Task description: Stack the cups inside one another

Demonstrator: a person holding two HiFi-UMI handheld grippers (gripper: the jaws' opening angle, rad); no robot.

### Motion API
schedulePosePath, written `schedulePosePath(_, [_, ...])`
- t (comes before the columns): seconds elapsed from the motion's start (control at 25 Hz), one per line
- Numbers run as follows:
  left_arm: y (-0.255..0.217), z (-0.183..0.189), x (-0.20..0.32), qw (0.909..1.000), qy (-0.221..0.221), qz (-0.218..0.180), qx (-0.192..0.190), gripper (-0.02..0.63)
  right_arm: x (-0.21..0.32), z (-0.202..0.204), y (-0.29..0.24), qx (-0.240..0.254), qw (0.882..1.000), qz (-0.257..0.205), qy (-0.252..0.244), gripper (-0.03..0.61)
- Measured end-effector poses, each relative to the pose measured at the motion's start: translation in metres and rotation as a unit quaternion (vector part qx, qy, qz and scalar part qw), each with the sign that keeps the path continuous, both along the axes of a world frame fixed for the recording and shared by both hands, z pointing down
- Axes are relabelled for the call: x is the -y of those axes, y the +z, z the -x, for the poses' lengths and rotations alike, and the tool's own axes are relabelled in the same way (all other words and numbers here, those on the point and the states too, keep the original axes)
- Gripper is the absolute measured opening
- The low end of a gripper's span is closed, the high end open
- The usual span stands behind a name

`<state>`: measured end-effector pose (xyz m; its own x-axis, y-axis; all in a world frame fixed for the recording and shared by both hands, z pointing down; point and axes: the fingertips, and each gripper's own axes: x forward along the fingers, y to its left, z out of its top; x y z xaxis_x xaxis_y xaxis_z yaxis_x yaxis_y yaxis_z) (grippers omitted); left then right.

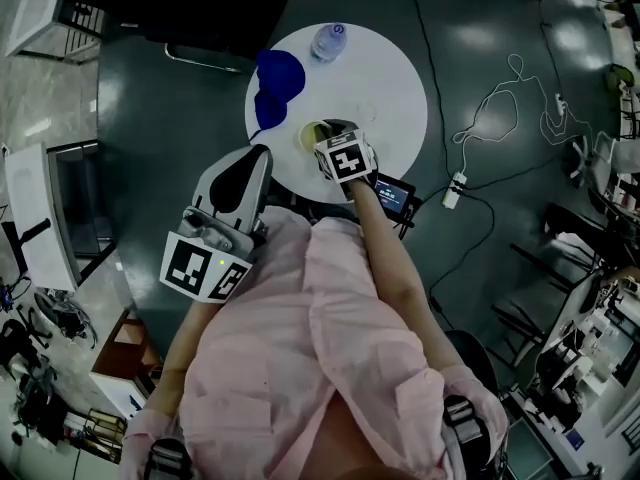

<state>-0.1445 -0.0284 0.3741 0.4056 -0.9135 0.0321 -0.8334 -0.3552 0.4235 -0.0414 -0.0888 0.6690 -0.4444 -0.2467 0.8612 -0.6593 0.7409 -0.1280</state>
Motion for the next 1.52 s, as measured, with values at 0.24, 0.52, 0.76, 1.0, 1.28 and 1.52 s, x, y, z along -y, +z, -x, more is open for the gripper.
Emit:
schedulePosePath(0.24, [-0.001, -0.023, -0.004, 0.9997, 0.023, 0.001, 0.000, 0.018, -0.005, -0.004, -0.034, 0.045, 0.998, -0.027, 0.020, 0.041])
schedulePosePath(0.52, [-0.005, -0.061, -0.007, 0.9994, 0.034, -0.001, 0.004, 0.018, 0.003, -0.033, -0.082, 0.101, 0.991, -0.077, 0.047, 0.041])
schedulePosePath(0.76, [-0.008, -0.087, -0.013, 0.9993, 0.035, -0.007, 0.010, 0.018, 0.007, -0.053, -0.123, 0.149, 0.980, -0.118, 0.060, 0.041])
schedulePosePath(1.0, [-0.012, -0.108, -0.020, 0.9994, 0.028, -0.016, 0.011, 0.018, 0.007, -0.074, -0.177, 0.201, 0.963, -0.167, 0.069, 0.041])
schedulePosePath(1.28, [-0.013, -0.130, -0.028, 0.9992, 0.020, -0.031, 0.018, 0.018, 0.002, -0.116, -0.222, 0.250, 0.940, -0.210, 0.101, 0.041])
schedulePosePath(1.52, [-0.005, -0.149, -0.032, 0.9987, 0.020, -0.032, 0.035, 0.018, -0.007, -0.146, -0.252, 0.292, 0.920, -0.233, 0.121, 0.041])
